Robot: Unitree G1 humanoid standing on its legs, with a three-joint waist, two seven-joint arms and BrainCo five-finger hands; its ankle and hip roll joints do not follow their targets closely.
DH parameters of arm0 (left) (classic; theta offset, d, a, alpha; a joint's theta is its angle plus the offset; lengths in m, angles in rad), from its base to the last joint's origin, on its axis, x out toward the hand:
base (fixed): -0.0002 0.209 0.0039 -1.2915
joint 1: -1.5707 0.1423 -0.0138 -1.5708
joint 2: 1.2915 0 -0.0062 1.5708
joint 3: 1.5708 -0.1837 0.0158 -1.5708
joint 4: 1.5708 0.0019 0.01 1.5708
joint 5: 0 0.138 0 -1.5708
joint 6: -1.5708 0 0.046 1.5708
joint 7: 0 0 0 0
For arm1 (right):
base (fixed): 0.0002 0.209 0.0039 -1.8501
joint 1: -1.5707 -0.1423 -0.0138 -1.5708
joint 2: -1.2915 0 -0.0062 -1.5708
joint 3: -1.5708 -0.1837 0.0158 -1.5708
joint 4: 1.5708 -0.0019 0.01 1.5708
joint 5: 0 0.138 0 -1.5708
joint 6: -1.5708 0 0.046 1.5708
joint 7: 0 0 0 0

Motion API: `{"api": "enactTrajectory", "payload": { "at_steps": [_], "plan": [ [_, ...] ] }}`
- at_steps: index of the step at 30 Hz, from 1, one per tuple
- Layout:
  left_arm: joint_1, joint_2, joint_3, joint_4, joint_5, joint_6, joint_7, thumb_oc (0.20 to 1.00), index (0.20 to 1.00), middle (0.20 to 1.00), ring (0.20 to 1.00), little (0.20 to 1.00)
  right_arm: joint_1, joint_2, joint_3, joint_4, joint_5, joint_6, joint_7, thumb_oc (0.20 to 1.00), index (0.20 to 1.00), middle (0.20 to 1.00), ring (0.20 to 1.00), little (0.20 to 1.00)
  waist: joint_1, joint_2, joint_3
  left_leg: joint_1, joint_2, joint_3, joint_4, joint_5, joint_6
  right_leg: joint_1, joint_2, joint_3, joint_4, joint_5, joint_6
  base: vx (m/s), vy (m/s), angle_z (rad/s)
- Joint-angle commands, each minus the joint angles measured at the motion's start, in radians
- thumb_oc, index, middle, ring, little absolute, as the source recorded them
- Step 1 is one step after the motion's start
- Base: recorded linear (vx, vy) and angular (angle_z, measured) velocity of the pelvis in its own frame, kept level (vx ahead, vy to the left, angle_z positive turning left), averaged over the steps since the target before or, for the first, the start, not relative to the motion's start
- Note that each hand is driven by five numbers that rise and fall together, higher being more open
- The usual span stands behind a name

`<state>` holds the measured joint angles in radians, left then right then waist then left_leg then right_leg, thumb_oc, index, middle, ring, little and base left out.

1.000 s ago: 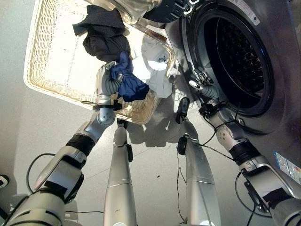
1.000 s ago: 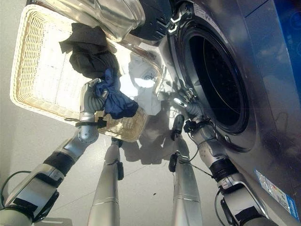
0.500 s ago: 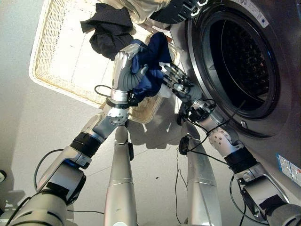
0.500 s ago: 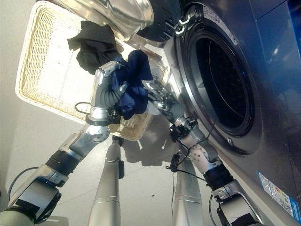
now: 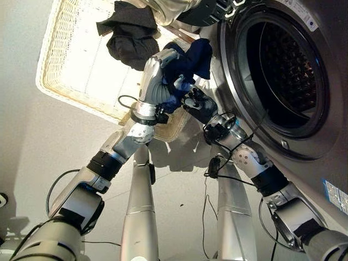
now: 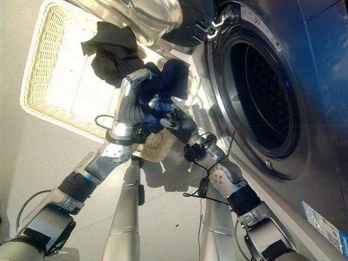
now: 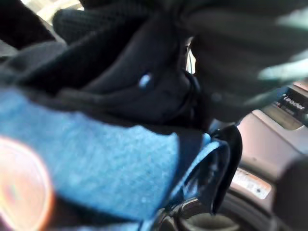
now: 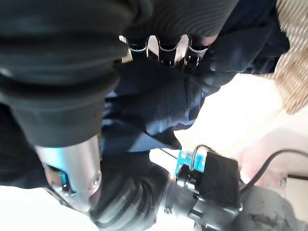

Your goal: Put the clothes into the washing machine.

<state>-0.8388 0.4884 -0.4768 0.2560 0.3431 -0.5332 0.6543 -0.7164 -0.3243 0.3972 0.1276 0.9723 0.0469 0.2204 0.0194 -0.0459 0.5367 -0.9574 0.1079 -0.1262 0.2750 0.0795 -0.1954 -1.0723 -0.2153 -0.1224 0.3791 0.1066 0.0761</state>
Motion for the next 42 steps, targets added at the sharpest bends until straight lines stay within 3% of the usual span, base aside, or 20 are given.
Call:
{"api": "enactTrajectory", "payload": {
  "at_steps": [1,6,12,14,15,16,24,31,34,35,36,39,42],
  "plan": [
    [-0.027,-0.025,-0.011,-0.144,-0.057,-0.110,-0.038,0.200,0.200,0.200,0.200,0.200,0.005,0.049,0.023,-0.129,-0.037,-0.031,0.001,1.000,1.000,1.000,1.000,1.000,0.023,-0.008,-0.017,-0.033,-0.081,-0.064,0.048,0.001,0.110,-0.005,-0.007,0.029,-0.023,0.101,0.115,0.01,-0.016,0.06],
    [-0.025,-0.043,-0.017,-0.170,-0.113,-0.125,-0.087,0.200,0.200,0.200,0.200,0.200,-0.008,0.054,0.029,-0.142,-0.081,-0.057,-0.024,1.000,1.000,1.000,1.000,1.000,0.024,-0.007,-0.017,-0.036,-0.082,-0.063,0.049,0.001,0.112,-0.009,-0.006,0.030,-0.021,0.102,0.115,0.00,0.000,0.00],
    [-0.016,-0.095,-0.023,-0.221,-0.164,-0.154,-0.163,0.200,0.200,0.200,0.200,0.200,-0.038,0.075,0.025,-0.135,-0.265,-0.106,-0.194,1.000,1.000,1.000,1.000,1.000,0.025,0.000,-0.017,-0.041,-0.089,-0.058,0.053,0.004,0.118,-0.013,-0.003,0.031,-0.020,0.102,0.111,0.00,0.003,0.02],
    [-0.016,-0.100,-0.023,-0.228,-0.162,-0.156,-0.167,0.200,0.200,0.200,0.200,0.200,-0.041,0.075,0.024,-0.134,-0.293,-0.105,-0.218,0.796,0.796,0.796,0.796,0.796,0.025,0.000,-0.017,-0.042,-0.089,-0.056,0.054,0.003,0.119,-0.014,-0.002,0.032,-0.019,0.101,0.110,0.00,0.000,0.00],
    [-0.017,-0.110,-0.024,-0.244,-0.162,-0.160,-0.177,0.200,0.200,0.200,0.200,0.200,-0.046,0.077,0.022,-0.134,-0.340,-0.100,-0.259,0.297,0.297,0.297,0.297,0.297,0.024,0.001,-0.017,-0.042,-0.089,-0.053,0.053,0.003,0.120,-0.014,-0.001,0.033,-0.018,0.099,0.109,0.00,0.000,0.00],
    [-0.014,-0.116,-0.023,-0.252,-0.161,-0.161,-0.185,0.200,0.200,0.200,0.200,0.200,-0.047,0.077,0.022,-0.134,-0.364,-0.098,-0.278,0.200,0.200,0.200,0.200,0.200,0.023,0.001,-0.017,-0.042,-0.090,-0.052,0.053,0.003,0.120,-0.014,0.000,0.033,-0.018,0.098,0.108,0.00,0.036,0.00],
    [-0.009,-0.158,-0.023,-0.297,-0.137,-0.163,-0.203,0.200,0.200,0.200,0.200,0.200,-0.055,0.082,0.018,-0.138,-0.529,-0.070,-0.399,0.200,0.200,0.200,0.200,0.200,0.022,0.007,-0.017,-0.038,-0.093,-0.044,0.050,0.005,0.127,-0.011,0.004,0.035,-0.012,0.092,0.104,0.00,0.000,0.00],
    [-0.007,-0.177,-0.018,-0.309,-0.106,-0.154,-0.191,0.200,0.200,0.200,0.200,0.200,-0.058,0.094,0.021,-0.138,-0.524,-0.069,-0.424,0.200,0.200,0.200,0.200,0.200,0.025,0.012,-0.017,-0.040,-0.094,-0.039,0.056,0.007,0.128,-0.013,0.002,0.036,-0.001,0.086,0.101,0.00,0.000,0.00],
    [-0.009,-0.172,-0.012,-0.306,-0.079,-0.120,-0.149,0.200,0.200,0.200,0.200,0.200,-0.057,0.095,0.017,-0.142,-0.496,-0.081,-0.425,0.200,0.200,0.200,0.200,0.200,0.026,0.012,-0.017,-0.038,-0.094,-0.037,0.056,0.008,0.128,-0.009,0.003,0.035,0.000,0.083,0.099,0.00,0.000,0.00],
    [-0.006,-0.168,-0.007,-0.301,-0.084,-0.083,-0.118,0.824,0.824,0.824,0.824,0.824,-0.053,0.092,0.014,-0.143,-0.471,-0.096,-0.422,0.200,0.200,0.200,0.200,0.200,0.027,0.013,-0.017,-0.036,-0.093,-0.036,0.054,0.010,0.128,-0.007,0.003,0.033,-0.001,0.082,0.099,0.00,0.000,0.00],
    [-0.004,-0.163,-0.005,-0.292,-0.082,-0.056,-0.093,1.000,1.000,1.000,1.000,1.000,-0.049,0.093,0.010,-0.145,-0.456,-0.108,-0.422,0.200,0.200,0.200,0.200,0.200,0.028,0.012,-0.017,-0.035,-0.093,-0.037,0.055,0.009,0.128,-0.004,0.002,0.033,0.000,0.081,0.100,0.00,0.000,0.00],
    [0.013,-0.152,0.006,-0.264,-0.064,-0.008,0.003,1.000,1.000,1.000,1.000,1.000,-0.040,0.097,-0.002,-0.148,-0.408,-0.137,-0.420,0.200,0.200,0.200,0.200,0.200,0.031,0.012,-0.017,-0.036,-0.091,-0.037,0.054,0.011,0.128,-0.003,0.001,0.029,0.002,0.079,0.100,0.00,0.000,0.00],
    [0.040,-0.136,0.032,-0.251,-0.011,0.002,0.125,1.000,1.000,1.000,1.000,1.000,-0.027,0.095,-0.021,-0.158,-0.379,-0.156,-0.416,0.200,0.200,0.200,0.200,0.200,0.036,0.014,-0.017,-0.037,-0.091,-0.038,0.051,0.012,0.128,-0.003,0.001,0.026,0.000,0.078,0.100,0.00,-0.010,0.00]
  ]
}}
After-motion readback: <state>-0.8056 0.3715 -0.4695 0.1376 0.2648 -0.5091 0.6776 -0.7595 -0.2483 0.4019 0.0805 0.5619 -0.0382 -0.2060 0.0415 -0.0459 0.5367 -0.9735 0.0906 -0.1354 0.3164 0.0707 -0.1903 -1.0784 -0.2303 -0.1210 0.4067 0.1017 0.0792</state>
